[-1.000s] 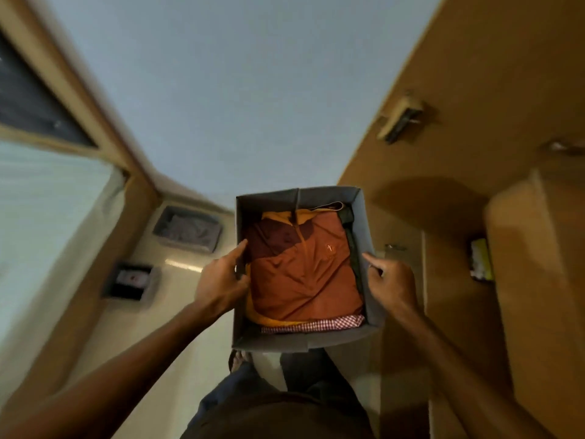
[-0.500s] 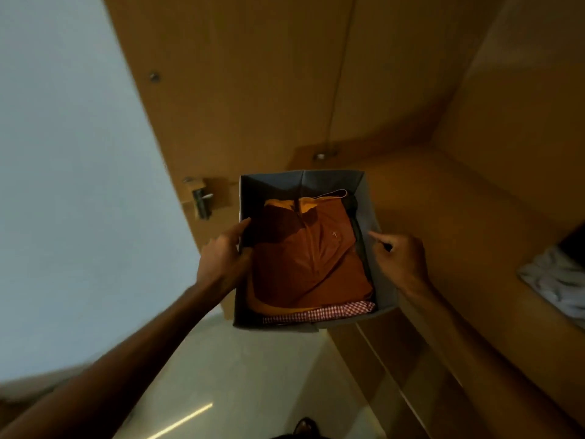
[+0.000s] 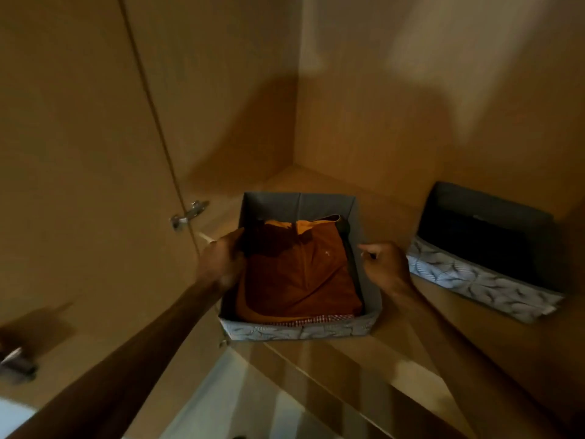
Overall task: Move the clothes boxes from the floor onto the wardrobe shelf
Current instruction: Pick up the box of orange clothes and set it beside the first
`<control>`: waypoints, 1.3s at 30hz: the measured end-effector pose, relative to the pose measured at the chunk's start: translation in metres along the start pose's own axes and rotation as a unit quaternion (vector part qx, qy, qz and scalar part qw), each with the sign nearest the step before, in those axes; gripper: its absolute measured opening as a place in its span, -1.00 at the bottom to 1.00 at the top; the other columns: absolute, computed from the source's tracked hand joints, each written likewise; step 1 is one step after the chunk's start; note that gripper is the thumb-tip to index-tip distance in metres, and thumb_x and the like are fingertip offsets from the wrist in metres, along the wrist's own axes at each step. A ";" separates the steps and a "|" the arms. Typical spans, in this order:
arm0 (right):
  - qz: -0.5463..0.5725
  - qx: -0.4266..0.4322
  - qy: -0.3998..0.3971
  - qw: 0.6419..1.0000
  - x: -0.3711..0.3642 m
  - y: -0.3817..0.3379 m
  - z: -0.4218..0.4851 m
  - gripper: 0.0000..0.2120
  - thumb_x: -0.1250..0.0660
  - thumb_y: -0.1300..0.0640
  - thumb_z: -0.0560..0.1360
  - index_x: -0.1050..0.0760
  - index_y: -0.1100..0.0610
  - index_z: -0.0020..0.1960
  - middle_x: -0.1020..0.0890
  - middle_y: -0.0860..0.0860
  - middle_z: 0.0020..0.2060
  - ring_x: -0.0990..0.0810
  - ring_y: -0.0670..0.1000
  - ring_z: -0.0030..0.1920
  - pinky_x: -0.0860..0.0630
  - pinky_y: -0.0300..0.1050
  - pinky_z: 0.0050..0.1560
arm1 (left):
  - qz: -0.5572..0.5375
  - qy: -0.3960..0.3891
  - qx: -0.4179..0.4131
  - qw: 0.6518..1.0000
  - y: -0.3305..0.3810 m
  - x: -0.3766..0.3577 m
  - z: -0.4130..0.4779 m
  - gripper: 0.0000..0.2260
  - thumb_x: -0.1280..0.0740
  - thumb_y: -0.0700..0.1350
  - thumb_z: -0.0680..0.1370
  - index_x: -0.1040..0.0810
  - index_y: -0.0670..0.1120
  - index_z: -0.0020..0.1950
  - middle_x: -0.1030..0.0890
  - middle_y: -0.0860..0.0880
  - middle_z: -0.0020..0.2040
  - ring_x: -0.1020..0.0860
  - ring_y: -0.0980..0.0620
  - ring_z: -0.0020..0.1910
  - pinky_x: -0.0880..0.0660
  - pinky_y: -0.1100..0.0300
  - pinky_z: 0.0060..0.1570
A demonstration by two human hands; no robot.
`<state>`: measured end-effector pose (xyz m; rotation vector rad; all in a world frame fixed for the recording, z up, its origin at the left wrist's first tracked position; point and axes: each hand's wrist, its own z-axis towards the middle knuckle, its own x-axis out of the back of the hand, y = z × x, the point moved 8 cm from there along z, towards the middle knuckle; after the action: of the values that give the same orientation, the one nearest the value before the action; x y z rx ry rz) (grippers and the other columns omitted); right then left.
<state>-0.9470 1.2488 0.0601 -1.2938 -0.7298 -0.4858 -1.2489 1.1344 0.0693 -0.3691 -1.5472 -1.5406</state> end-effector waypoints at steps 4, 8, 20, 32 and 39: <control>-0.021 -0.085 0.059 0.994 0.017 0.023 0.019 -0.76 -0.23 0.35 0.50 -0.62 0.29 0.08 -0.66 0.22 0.08 -0.59 0.22 0.12 -0.48 -0.13 0.04 | 0.015 -0.089 -0.058 0.994 0.012 -0.049 0.073 -0.65 -0.21 -0.18 0.58 -0.52 0.02 0.34 -0.62 -0.11 0.23 -0.59 -0.21 0.12 -0.55 -0.02 0.02; -0.027 -0.139 0.056 0.988 0.019 0.032 0.038 -0.58 -0.23 0.32 0.50 -0.44 0.20 0.35 -0.56 0.24 0.23 -0.55 0.25 0.19 -0.49 -0.02 0.13 | -0.006 -0.197 -0.111 0.974 0.039 -0.091 0.136 -0.65 -0.14 0.03 0.55 -0.55 -0.11 0.19 -0.63 -0.18 0.10 -0.58 -0.23 -0.05 -0.41 0.08 -0.19; -0.194 -0.223 0.061 0.953 0.032 0.030 0.039 -0.69 -0.22 0.15 0.54 -0.48 0.13 0.27 -0.61 0.20 0.10 -0.60 0.23 0.08 -0.52 -0.01 -0.01 | 0.172 -0.466 -0.036 0.867 0.037 -0.127 0.179 -0.83 -0.22 -0.33 0.56 -0.54 -0.24 0.10 -0.58 -0.18 0.04 -0.60 -0.04 -0.25 -0.53 0.31 -0.48; -0.173 -0.120 0.050 0.976 0.027 0.012 0.037 -0.55 -0.52 0.06 0.35 -0.56 0.11 0.21 -0.63 0.06 0.11 -0.61 0.07 0.09 -0.54 0.00 0.12 | 0.045 -0.204 -0.260 0.943 0.048 -0.138 0.198 -0.66 -0.46 -0.08 0.42 -0.56 -0.05 0.18 -0.60 -0.03 0.15 -0.58 -0.01 0.05 -0.54 0.13 0.03; -0.305 -0.125 0.104 0.938 0.003 0.026 0.046 -0.48 -0.20 0.39 0.43 -0.44 0.02 0.32 -0.43 0.17 0.33 -0.57 0.23 0.14 -0.57 0.03 0.00 | 0.199 -0.120 -0.335 0.913 0.054 -0.155 0.180 -0.14 -0.63 -0.04 0.23 -0.36 -0.10 0.47 -0.40 -0.27 0.40 -0.58 -0.27 0.16 -0.62 -0.03 -0.11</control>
<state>-0.9369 1.3000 0.0496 -1.2076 -0.9080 -1.2347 -1.1898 1.3652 0.0194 -1.2237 -0.9732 -1.6915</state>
